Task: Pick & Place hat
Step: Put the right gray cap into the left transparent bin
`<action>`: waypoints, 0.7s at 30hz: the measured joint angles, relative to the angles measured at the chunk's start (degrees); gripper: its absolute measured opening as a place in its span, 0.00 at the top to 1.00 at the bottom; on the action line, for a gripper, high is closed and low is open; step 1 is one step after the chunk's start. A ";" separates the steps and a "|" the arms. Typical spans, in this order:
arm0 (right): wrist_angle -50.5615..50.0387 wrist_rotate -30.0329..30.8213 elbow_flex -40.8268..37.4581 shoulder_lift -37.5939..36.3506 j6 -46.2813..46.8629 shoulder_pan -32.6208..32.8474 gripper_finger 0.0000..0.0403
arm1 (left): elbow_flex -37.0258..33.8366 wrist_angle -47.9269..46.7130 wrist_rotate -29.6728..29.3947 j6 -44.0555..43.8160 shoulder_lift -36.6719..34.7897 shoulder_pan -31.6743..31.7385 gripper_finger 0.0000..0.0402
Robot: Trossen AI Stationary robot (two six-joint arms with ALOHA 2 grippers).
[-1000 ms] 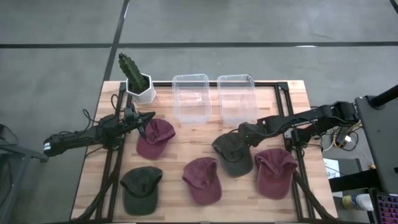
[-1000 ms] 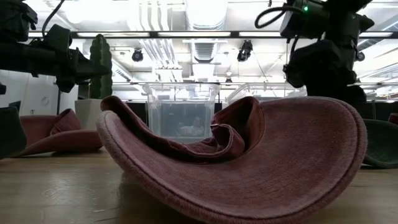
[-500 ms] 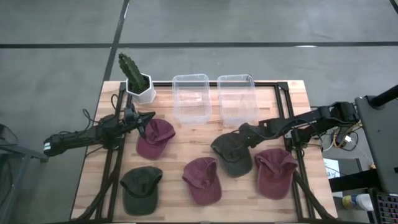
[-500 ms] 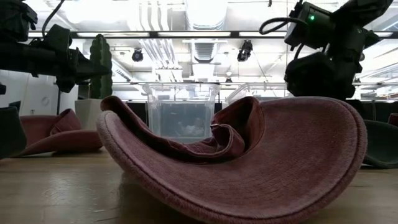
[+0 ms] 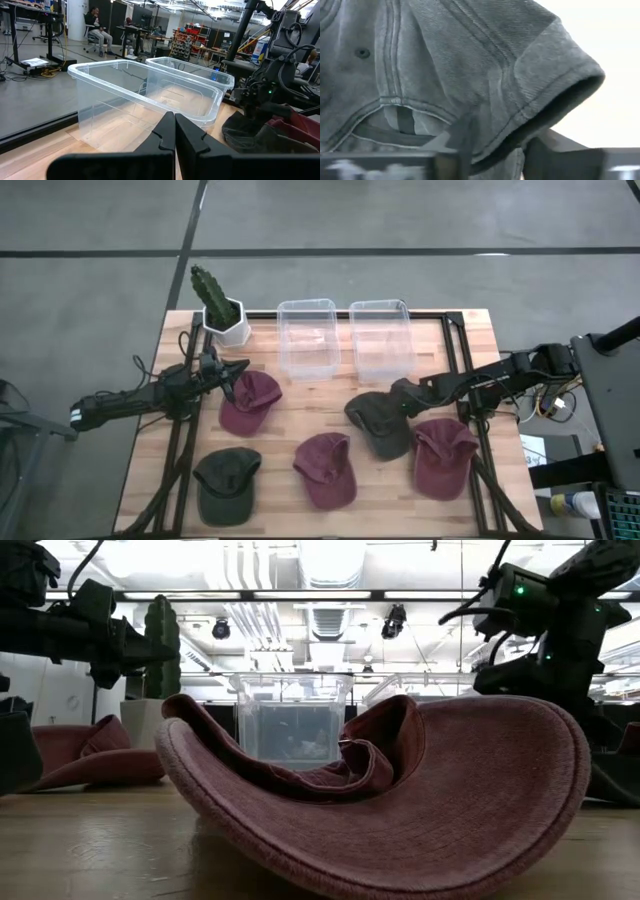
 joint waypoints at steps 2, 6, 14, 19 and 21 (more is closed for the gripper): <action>-0.13 0.23 -0.07 -0.29 -0.46 0.00 0.84 | -0.02 0.00 0.00 0.00 0.00 0.00 1.00; 0.06 -0.06 0.20 -1.59 -1.68 0.02 0.95 | 0.00 0.01 0.00 0.00 -0.01 0.00 1.00; -0.24 0.46 3.23 -7.03 -1.84 1.32 0.96 | 0.00 0.02 0.01 -0.01 -0.01 0.00 1.00; -3.31 0.26 6.47 -13.14 -1.20 3.07 0.96 | 0.00 0.04 0.00 -0.02 0.00 0.00 1.00; -6.83 0.29 8.19 -15.64 -1.20 3.74 0.96 | 0.00 0.06 0.00 -0.02 0.00 0.00 1.00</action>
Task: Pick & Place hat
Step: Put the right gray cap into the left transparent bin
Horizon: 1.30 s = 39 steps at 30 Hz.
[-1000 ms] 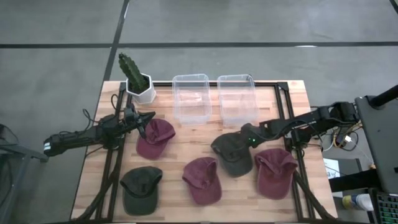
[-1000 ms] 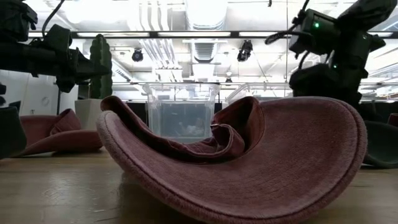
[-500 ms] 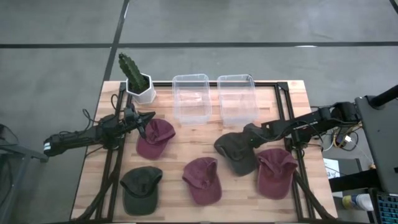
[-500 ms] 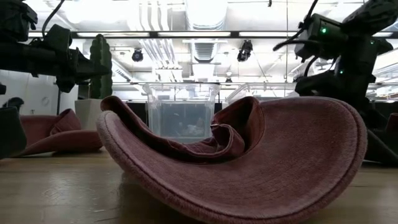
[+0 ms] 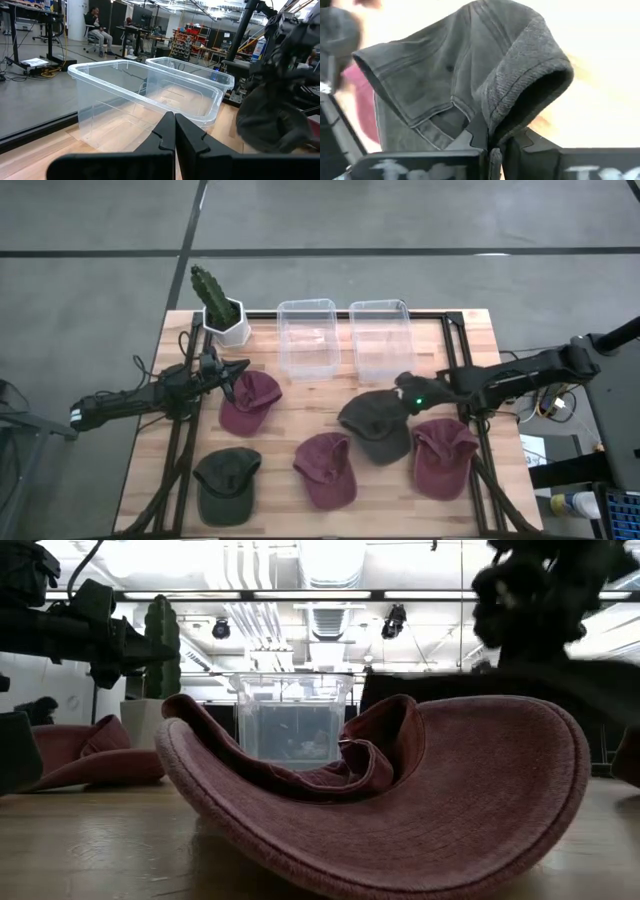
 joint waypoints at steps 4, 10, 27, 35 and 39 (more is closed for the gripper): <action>-5.03 0.19 4.25 -4.66 -1.25 1.30 0.96 | 0.00 0.01 0.01 0.00 0.00 0.00 1.00; -1.35 -1.27 9.21 -11.54 -7.08 2.74 0.97 | -0.02 0.30 -0.02 0.00 0.00 0.00 1.00; 46.03 -17.59 7.54 -20.68 -48.67 4.15 0.97 | -0.04 0.42 -0.02 -0.01 -0.02 0.00 1.00; 56.71 -25.46 7.52 -18.00 -54.14 4.15 0.97 | -0.04 0.42 0.00 -0.02 -0.02 0.00 1.00; 56.52 -25.13 7.51 -16.47 -52.28 4.13 0.97 | -0.04 0.42 0.00 -0.02 -0.02 0.00 1.00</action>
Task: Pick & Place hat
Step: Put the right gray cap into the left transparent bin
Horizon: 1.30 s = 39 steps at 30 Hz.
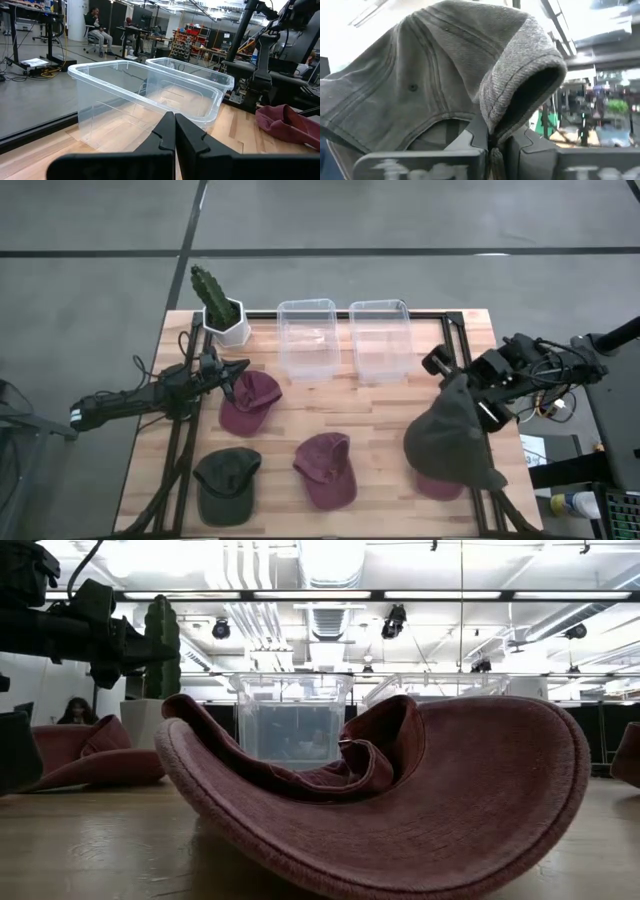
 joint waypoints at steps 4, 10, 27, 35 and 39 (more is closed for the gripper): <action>-1.49 8.33 0.02 2.40 5.55 -0.11 0.97 | 0.02 0.02 0.00 -0.26 0.00 0.00 1.00; -12.73 34.46 0.04 6.98 19.77 -0.22 0.97 | 0.02 0.29 0.02 -4.61 0.00 0.00 1.00; -15.19 68.24 7.21 23.55 19.46 -0.28 0.97 | -0.04 22.91 3.69 -19.54 0.04 -0.02 1.00; -16.92 69.45 20.61 33.98 5.40 -1.69 0.97 | 3.49 25.50 6.64 -22.21 2.28 -0.38 0.98; -20.88 69.45 26.99 38.08 2.42 -2.60 0.97 | 7.51 27.80 11.38 -22.29 7.14 -0.48 0.94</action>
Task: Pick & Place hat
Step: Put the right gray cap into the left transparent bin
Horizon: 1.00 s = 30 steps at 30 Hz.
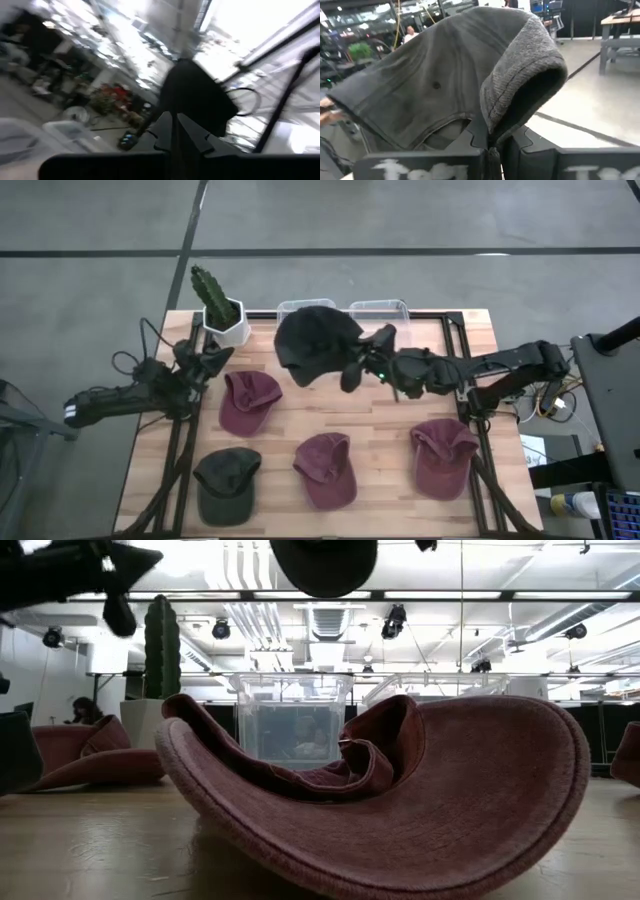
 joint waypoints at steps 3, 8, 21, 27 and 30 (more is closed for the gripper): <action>-2.66 0.11 3.60 2.35 -1.32 -0.89 0.97 | 4.28 2.17 2.54 0.24 4.53 0.01 0.90; -3.38 0.97 6.92 4.73 -3.87 -1.90 0.97 | 11.69 2.02 6.32 2.42 13.61 0.02 0.81; -1.99 16.66 7.43 3.72 -5.18 -2.68 0.95 | 24.84 1.26 9.82 10.77 35.77 0.04 0.67; -0.13 18.36 7.41 3.67 -7.58 -3.11 0.94 | 29.84 2.26 6.38 14.89 43.39 0.04 0.67; -0.12 20.76 7.37 3.43 -7.62 -3.27 0.94 | 31.24 1.27 3.53 16.62 45.42 0.09 0.67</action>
